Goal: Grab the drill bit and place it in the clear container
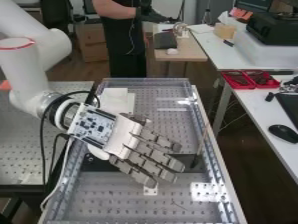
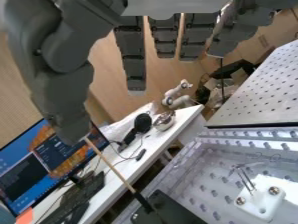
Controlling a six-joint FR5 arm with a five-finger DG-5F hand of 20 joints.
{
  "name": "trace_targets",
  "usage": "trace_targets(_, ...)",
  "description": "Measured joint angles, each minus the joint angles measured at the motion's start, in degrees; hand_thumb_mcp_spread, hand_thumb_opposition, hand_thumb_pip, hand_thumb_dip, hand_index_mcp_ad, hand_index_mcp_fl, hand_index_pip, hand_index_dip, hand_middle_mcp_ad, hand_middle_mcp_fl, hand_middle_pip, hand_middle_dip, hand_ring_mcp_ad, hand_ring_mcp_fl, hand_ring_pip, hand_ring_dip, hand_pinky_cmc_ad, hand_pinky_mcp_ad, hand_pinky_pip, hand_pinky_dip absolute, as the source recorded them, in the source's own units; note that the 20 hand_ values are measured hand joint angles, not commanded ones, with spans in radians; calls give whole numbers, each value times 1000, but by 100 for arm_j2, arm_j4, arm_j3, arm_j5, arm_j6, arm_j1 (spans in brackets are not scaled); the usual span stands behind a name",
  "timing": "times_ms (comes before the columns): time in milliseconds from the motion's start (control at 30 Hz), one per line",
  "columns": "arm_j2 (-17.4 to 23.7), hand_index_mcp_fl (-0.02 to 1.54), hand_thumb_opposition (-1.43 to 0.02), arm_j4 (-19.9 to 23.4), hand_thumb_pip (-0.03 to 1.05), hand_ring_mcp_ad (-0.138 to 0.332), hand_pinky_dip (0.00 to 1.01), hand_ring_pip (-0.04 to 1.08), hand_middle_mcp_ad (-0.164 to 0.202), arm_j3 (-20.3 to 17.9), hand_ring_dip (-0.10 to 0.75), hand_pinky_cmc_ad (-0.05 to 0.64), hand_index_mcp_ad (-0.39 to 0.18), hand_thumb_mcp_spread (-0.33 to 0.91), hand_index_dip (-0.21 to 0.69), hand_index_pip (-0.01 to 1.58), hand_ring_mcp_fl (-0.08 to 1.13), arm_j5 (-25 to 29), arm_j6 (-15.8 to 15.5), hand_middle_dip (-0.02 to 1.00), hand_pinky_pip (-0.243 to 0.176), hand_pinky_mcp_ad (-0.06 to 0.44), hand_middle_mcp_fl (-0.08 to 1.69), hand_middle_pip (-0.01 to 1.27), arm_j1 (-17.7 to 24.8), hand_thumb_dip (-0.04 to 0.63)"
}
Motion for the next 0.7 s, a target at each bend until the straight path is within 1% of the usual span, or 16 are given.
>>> trace_targets(67, -78, 471, -771, 195, 670, 86, 126, 70, 117, -3, -31, 162, 9, 356, 377, 262, 26, 123, 33, 77, -93, 101, -72, 117, 2, 239)
trace_targets(133, -131, 518, -791, 346, 688, 86, 126, 73, 115, 1, -31, 164, 9, 363, 377, 340, 21, 210, 65, 80, -93, 99, -66, 115, 6, 258)
trace_targets(200, -205, 557, -806, 419, 682, 87, 126, 72, 117, 36, -33, 166, 0, 363, 377, 401, 16, 227, 82, 94, -93, 87, -59, 115, 12, 262)
trace_targets(267, -305, 607, -806, 420, 686, 87, 126, 73, 113, 128, -30, 166, -12, 375, 377, 464, 16, 230, 84, 112, -93, 87, -63, 120, 23, 278)
trace_targets(300, -332, 604, -803, 415, 688, 86, 126, 73, 113, 159, -30, 166, -12, 379, 377, 490, 16, 230, 82, 112, -93, 87, -63, 117, 27, 286)
trace_targets(367, -433, 623, -806, 376, 684, 87, 126, 72, 113, 271, -28, 152, -12, 391, 377, 553, 16, 203, 69, 113, -93, 82, -45, 115, 41, 288)
trace_targets(433, -517, 637, -817, 319, 674, 87, 127, 70, 117, 360, -23, 152, -24, 403, 379, 632, 16, 177, 67, 113, -94, 82, -45, 117, 56, 284)
trace_targets(500, -601, 641, -831, 268, 670, 87, 126, 75, 117, 439, -14, 154, -38, 412, 377, 667, 16, 149, 68, 126, -91, 82, -37, 119, 73, 304)
trace_targets(600, -721, 635, -831, 189, 660, 87, 126, 72, 113, 538, -12, 152, -40, 410, 375, 705, 16, 126, 90, 124, -91, 87, -30, 113, 107, 300)
trace_targets(700, -802, 641, -831, 186, 646, 87, 126, 75, 113, 564, -12, 152, -40, 410, 375, 782, 16, 155, 109, 127, -94, 77, -30, 112, 133, 300)
